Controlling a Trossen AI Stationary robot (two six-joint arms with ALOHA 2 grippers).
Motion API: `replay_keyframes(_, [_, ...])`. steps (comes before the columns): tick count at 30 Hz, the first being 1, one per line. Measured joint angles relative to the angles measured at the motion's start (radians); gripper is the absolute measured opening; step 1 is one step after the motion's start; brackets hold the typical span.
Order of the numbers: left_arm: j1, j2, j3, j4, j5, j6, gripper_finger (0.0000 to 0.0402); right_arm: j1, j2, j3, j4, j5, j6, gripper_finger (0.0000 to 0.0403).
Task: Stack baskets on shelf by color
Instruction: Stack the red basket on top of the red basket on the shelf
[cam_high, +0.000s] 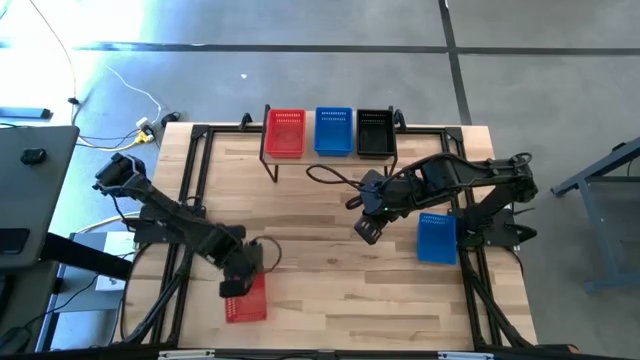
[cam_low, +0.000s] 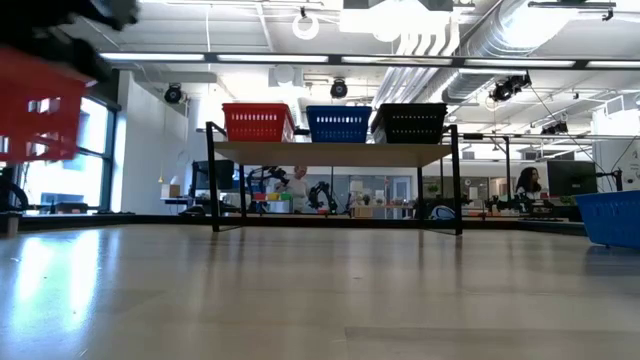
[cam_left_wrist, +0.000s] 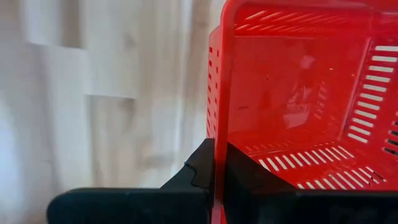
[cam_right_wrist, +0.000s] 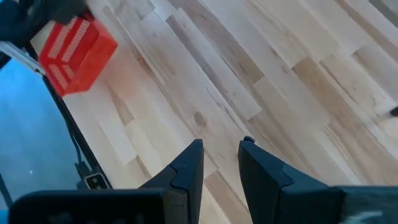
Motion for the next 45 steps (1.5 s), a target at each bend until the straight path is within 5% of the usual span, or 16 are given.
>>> replay_keyframes(16, [0.373,-0.003,0.223,-0.197,-0.008,0.184,0.0001,-0.021,0.000,0.000,0.105,-0.037,-0.579,0.0087])
replay_keyframes(26, [0.513,-0.003,0.374,-0.354,-0.004,0.308,0.0001,-0.049,0.000,0.000,0.138,-0.041,-0.777,0.0087])
replay_keyframes(38, [0.732,-0.003,0.459,-0.380,0.011,0.222,0.0001,-0.080,0.000,0.000,0.289,-0.088,-1.297,0.0087])
replay_keyframes(45, [0.828,-0.003,0.459,-0.380,0.079,0.250,0.0001,-0.131,0.000,0.000,0.429,-0.073,-1.420,0.0087])
